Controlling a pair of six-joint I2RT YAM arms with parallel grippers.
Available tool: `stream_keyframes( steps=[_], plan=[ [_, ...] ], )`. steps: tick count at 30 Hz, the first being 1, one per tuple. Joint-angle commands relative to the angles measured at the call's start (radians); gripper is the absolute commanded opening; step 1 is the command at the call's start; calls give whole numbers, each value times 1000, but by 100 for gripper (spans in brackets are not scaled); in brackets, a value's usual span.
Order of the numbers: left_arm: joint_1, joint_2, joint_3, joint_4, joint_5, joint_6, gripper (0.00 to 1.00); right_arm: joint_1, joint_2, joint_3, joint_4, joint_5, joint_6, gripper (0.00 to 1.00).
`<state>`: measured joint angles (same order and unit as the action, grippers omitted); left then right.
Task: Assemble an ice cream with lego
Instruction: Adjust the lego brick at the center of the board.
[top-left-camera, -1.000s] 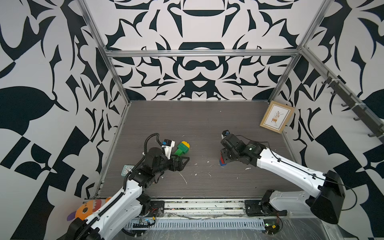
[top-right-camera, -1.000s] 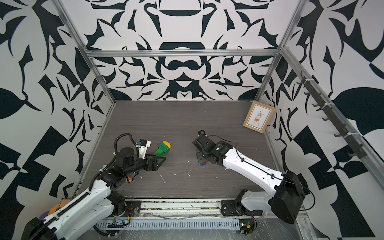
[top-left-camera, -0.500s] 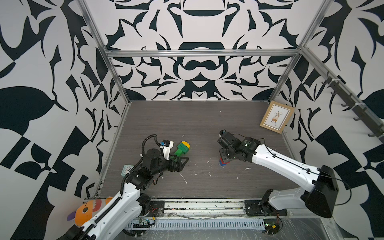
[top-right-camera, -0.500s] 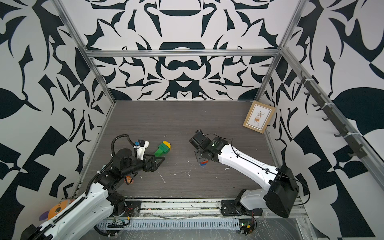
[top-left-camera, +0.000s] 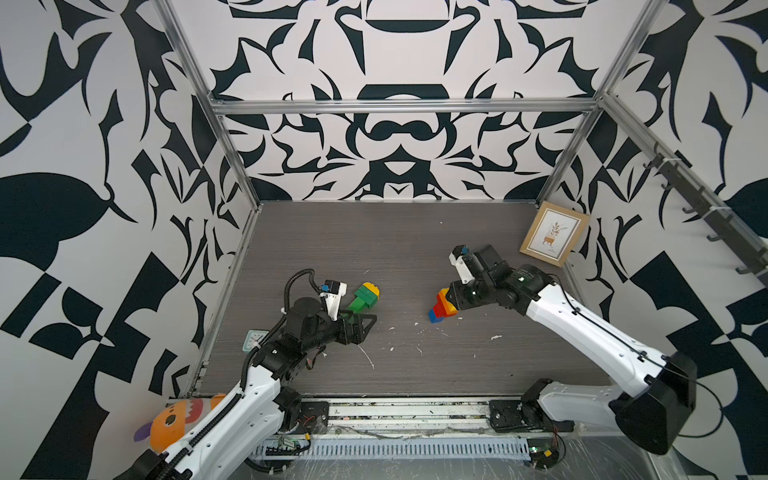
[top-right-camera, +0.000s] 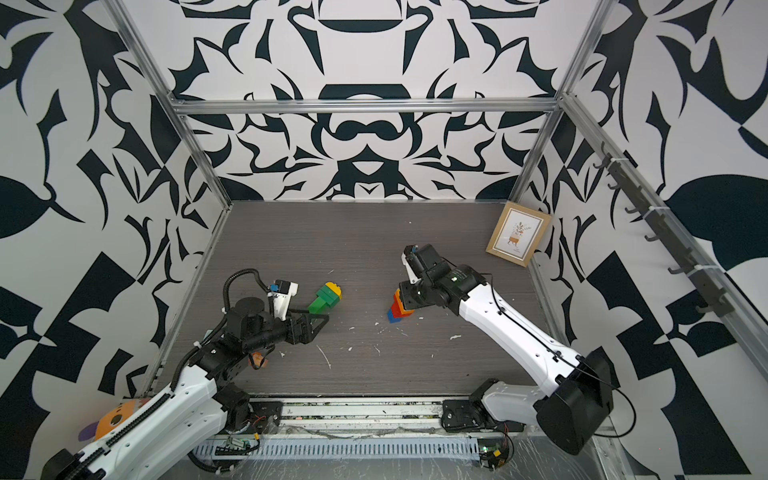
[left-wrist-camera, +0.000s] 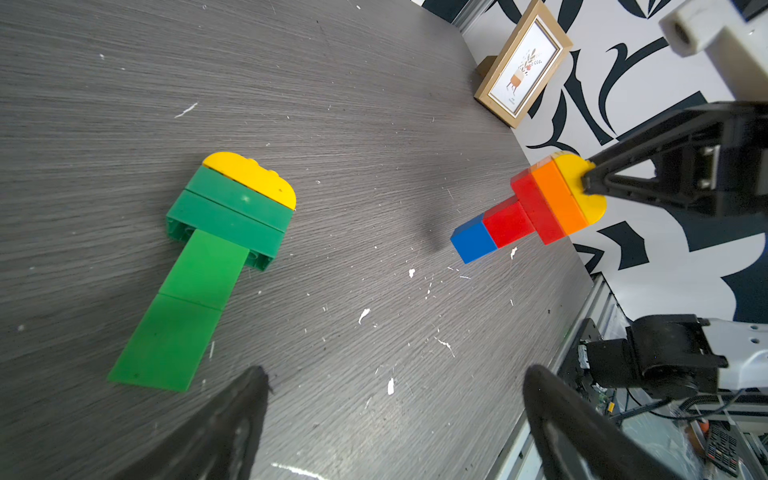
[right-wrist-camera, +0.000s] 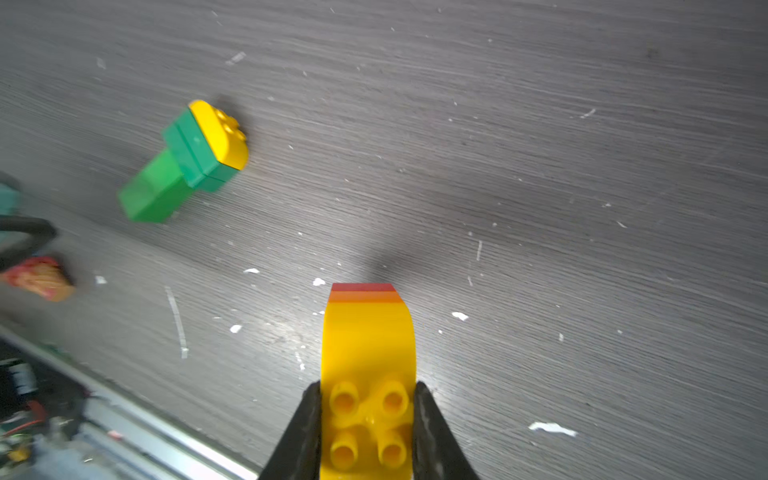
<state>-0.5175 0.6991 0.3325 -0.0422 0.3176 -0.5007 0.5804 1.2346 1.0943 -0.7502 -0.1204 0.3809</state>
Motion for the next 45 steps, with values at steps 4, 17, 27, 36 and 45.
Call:
stream_keyframes(
  steps=[4,17,27,36,45],
  plan=[
    [-3,10,11,-2,-2,-8,99,-132,-9,-95,189,-406,-1,0],
    [-3,29,19,-3,-2,-17,99,-297,63,-254,348,-665,16,0],
    [-4,37,28,-4,2,-18,99,-369,115,-302,380,-697,-6,2],
    [-4,28,27,-12,0,-17,99,-399,130,-301,352,-635,-31,26],
    [-4,3,25,-34,-12,-11,99,-421,195,-290,349,-584,-55,40]
  ],
)
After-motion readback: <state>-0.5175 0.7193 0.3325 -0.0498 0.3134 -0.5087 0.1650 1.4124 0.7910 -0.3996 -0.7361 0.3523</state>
